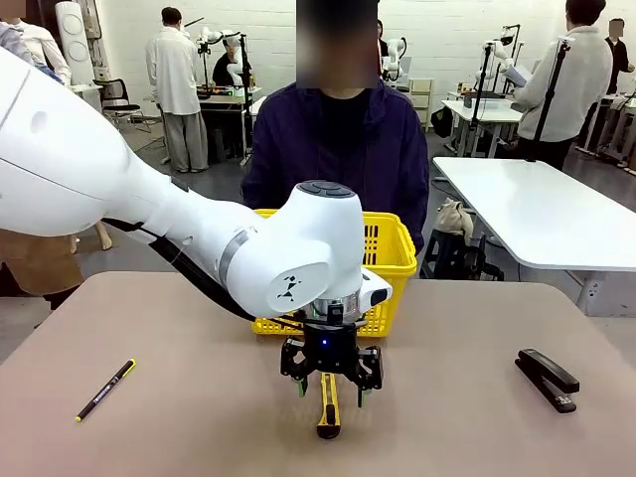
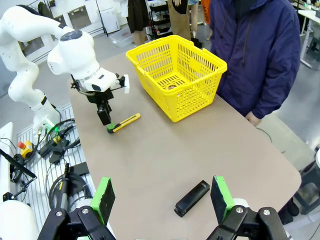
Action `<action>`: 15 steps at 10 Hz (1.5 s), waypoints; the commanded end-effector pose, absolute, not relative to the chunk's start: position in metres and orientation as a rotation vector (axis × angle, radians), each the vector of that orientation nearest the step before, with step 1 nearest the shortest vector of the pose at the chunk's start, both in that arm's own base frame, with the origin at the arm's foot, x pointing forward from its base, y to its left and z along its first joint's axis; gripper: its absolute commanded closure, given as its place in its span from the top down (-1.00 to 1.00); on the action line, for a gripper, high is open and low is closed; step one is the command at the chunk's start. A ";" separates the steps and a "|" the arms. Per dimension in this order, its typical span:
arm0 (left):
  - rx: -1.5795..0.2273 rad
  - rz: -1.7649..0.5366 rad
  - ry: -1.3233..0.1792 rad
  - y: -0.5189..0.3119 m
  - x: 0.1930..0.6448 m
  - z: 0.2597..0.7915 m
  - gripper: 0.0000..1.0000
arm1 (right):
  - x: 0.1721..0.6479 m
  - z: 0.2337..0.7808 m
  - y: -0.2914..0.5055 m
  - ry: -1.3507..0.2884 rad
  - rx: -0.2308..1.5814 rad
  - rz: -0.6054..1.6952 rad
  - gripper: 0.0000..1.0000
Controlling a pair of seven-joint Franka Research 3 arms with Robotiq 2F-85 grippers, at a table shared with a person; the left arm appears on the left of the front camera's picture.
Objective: Place the items the person wants into the basket.
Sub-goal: Pick up the item the person points to and place it in the Market Basket.
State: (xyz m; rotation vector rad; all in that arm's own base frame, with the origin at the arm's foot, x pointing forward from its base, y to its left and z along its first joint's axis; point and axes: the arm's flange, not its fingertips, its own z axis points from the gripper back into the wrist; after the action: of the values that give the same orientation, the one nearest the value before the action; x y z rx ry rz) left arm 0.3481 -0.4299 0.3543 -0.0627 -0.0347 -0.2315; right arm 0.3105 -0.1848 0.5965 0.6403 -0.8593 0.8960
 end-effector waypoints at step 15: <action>0.011 -0.125 -0.045 -0.436 0.359 0.313 1.00 | 0.312 0.596 -0.184 -0.897 0.661 0.902 1.00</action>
State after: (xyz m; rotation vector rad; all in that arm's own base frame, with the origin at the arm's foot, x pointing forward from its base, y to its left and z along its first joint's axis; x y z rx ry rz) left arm 0.3600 -0.4231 0.3224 -0.0305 -0.0154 -0.1908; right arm 0.3105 -0.1848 0.5965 0.6403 -0.8592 0.8960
